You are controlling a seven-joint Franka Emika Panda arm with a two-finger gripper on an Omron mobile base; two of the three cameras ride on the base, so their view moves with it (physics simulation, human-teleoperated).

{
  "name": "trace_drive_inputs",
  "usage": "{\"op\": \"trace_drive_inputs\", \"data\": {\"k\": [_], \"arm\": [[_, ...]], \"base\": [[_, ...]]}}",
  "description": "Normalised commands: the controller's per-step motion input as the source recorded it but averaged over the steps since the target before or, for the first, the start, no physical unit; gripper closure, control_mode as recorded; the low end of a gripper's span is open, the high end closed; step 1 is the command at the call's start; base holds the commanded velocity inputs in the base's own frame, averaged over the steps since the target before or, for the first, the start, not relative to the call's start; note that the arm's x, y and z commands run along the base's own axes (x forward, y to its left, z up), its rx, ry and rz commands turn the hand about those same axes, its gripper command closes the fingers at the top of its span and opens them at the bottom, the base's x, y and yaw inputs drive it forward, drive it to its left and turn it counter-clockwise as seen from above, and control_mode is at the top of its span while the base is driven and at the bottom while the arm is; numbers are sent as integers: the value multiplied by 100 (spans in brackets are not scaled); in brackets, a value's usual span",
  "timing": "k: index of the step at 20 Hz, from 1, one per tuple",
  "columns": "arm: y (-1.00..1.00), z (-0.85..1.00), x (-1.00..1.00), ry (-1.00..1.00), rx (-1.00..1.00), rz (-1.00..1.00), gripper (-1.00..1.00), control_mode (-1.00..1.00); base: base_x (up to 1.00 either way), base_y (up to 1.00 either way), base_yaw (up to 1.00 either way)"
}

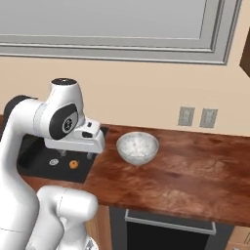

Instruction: Pick the kiwis from the cabinet and place them in one bowl. Pick the tangerine from the sink and place it in the other bowl.

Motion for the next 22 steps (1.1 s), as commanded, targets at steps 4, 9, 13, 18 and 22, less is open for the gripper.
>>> {"op": "trace_drive_inputs", "data": {"k": [4, 9, 13, 18, 22], "arm": [[0, 0, 0, 0, 0, 0, -100, 100], [0, 0, 0, 0, 0, 0, -100, 100], [0, 0, 0, 0, 0, 0, -100, 100], [45, -1, 42, 0, -5, 0, -100, -100], [57, -7, 70, 0, -3, 0, -100, -100]], "base": [[37, 3, 0], [7, 21, 0], [20, 22, 0], [7, 6, 0], [0, 0, 0]]}}
